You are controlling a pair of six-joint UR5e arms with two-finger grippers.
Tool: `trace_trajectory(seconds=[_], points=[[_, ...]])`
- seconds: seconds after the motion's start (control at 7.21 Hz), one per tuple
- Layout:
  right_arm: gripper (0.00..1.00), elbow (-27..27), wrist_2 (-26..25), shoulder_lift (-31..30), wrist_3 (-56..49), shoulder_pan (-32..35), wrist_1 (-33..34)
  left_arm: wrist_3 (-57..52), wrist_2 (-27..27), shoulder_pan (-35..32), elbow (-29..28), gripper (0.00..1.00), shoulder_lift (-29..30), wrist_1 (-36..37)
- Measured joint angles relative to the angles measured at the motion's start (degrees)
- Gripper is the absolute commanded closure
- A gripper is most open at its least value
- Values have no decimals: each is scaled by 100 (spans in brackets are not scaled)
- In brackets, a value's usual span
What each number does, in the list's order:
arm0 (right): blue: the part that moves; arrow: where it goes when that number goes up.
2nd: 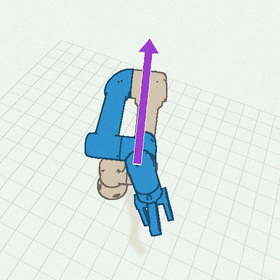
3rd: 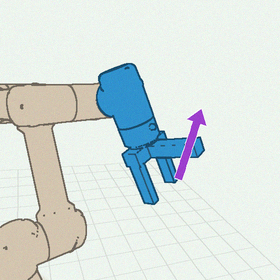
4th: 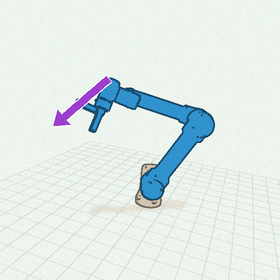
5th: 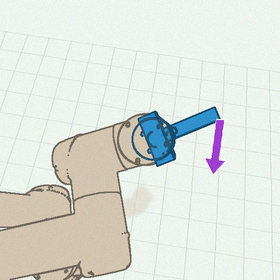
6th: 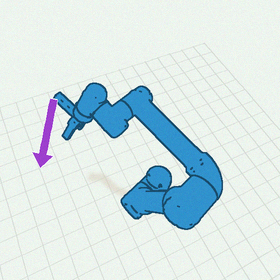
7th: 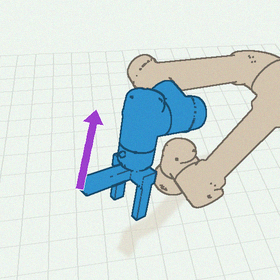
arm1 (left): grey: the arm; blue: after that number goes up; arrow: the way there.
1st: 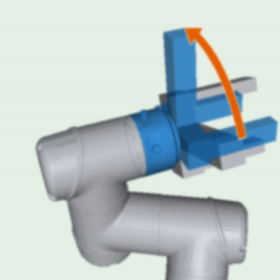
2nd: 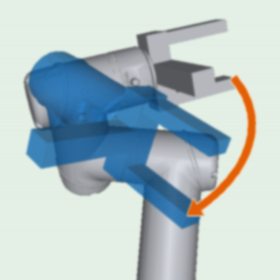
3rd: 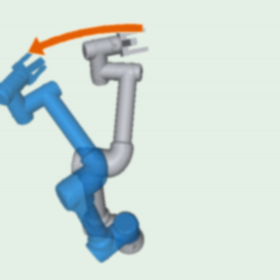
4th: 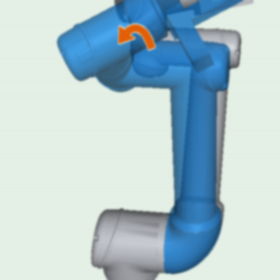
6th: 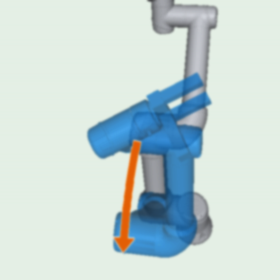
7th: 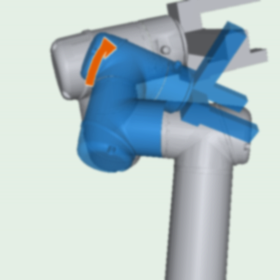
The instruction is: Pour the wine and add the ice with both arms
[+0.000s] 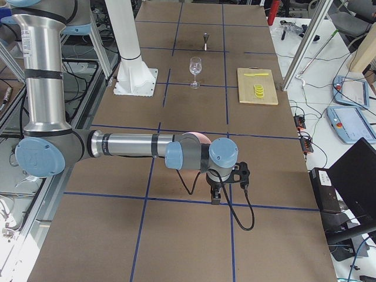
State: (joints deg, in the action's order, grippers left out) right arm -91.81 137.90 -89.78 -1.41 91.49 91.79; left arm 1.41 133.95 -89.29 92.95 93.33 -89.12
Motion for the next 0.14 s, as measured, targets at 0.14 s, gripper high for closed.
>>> trace_trajectory(seconds=[0.14], points=[[0, 0, 0, 2, 0, 0, -2, 0, 0, 0, 10, 0, 0, 0]])
